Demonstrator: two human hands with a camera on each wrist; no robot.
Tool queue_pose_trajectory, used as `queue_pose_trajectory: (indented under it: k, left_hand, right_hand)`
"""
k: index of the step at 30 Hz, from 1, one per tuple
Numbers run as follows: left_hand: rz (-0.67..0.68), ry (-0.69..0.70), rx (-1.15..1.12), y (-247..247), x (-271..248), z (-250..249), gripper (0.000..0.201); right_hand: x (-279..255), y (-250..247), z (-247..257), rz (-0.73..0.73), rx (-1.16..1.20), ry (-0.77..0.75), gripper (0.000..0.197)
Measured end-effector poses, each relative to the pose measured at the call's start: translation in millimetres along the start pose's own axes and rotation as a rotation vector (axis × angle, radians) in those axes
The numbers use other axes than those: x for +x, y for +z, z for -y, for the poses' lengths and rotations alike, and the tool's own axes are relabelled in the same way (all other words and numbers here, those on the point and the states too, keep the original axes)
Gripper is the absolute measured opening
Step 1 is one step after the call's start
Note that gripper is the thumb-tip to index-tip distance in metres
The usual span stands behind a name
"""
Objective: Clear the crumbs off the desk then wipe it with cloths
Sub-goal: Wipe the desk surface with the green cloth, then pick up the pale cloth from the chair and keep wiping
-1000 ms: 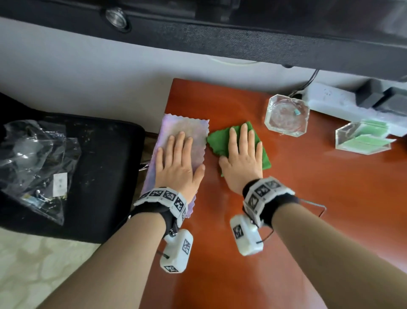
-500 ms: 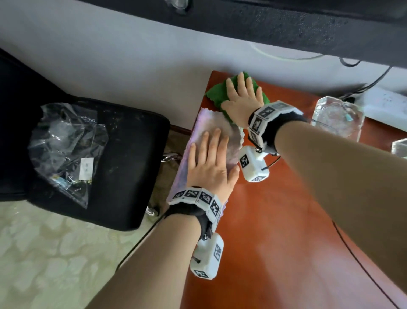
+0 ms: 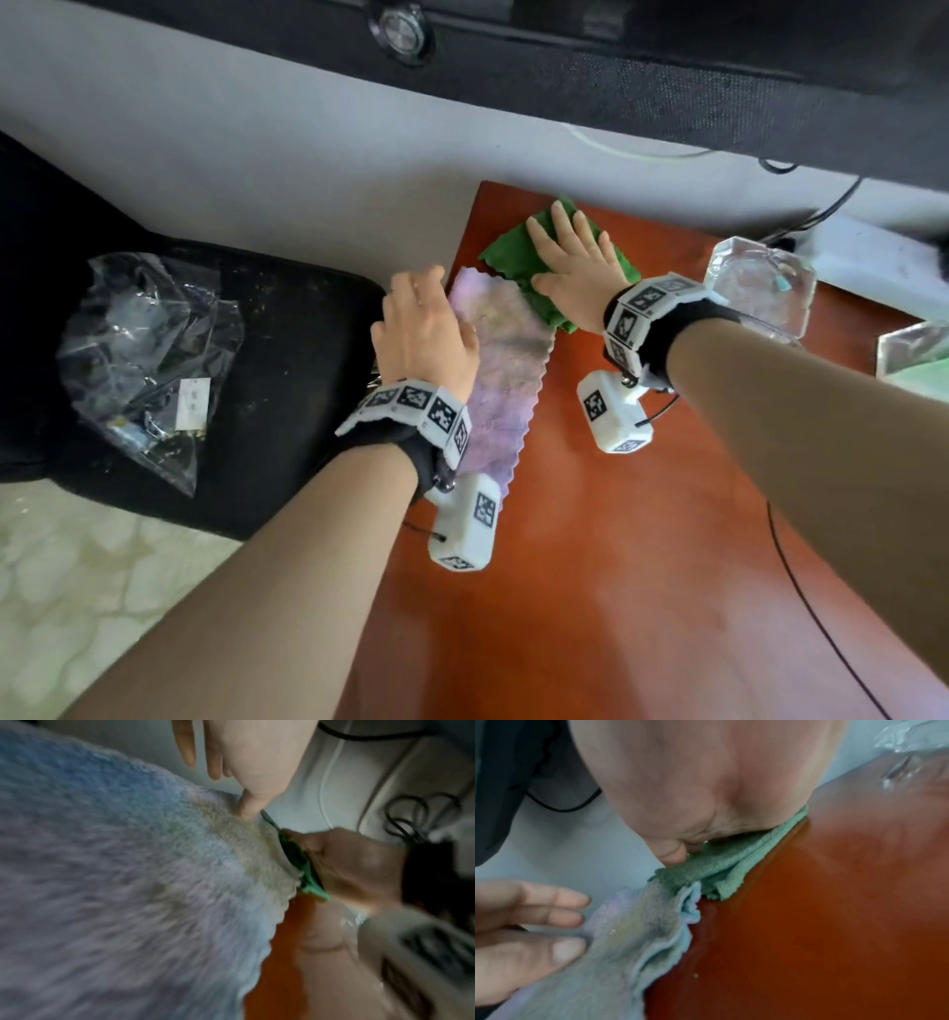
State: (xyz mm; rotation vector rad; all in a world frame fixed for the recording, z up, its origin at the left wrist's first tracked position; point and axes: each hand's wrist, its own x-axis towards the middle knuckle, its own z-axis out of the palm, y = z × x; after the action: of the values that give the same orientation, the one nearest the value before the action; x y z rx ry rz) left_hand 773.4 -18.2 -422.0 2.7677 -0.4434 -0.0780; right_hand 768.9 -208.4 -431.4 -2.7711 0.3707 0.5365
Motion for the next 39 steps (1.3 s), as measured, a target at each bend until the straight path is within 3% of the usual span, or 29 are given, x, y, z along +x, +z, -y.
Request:
queue_pose_trajectory:
  k: [2, 6, 11, 15, 19, 27, 32, 39]
  left_hand:
    - [0.062, -0.09, -0.05, 2, 10, 2, 0.04]
    - [0.055, -0.052, -0.129, 2, 6, 8, 0.013]
    - [-0.07, -0.225, -0.408, -20, -10, 41, 0.015]
    - [-0.108, -0.326, -0.459, -51, -23, 79, 0.019]
    - [-0.158, -0.346, -0.476, -62, -35, 87, 0.022]
    - [-0.253, -0.348, -0.45, -75, -61, 66, 0.023]
    - [-0.32, -0.366, -0.433, -95, -84, 78, 0.024]
    - [-0.36, -0.432, -0.384, -110, -117, 120, 0.024]
  right_hand:
    - [-4, 2, -1, -0.012, 0.005, 0.017, 0.066]
    - [-4, 4, 0, -0.039, 0.002, 0.029, 0.066]
    - [-3, 10, 3, -0.09, 0.001, 0.058, 0.065]
    - [-8, 19, 19, -0.109, -0.042, 0.08, 0.066]
    - [-41, 45, 55, -0.111, -0.127, -0.055, 0.067]
    - [-165, 114, 101, -0.009, -0.228, -0.336, 0.071]
    - [-164, 107, 80, 0.022, -0.28, -0.419, 0.069]
    - [-96, 73, 47, -0.024, -0.192, -0.145, 0.065]
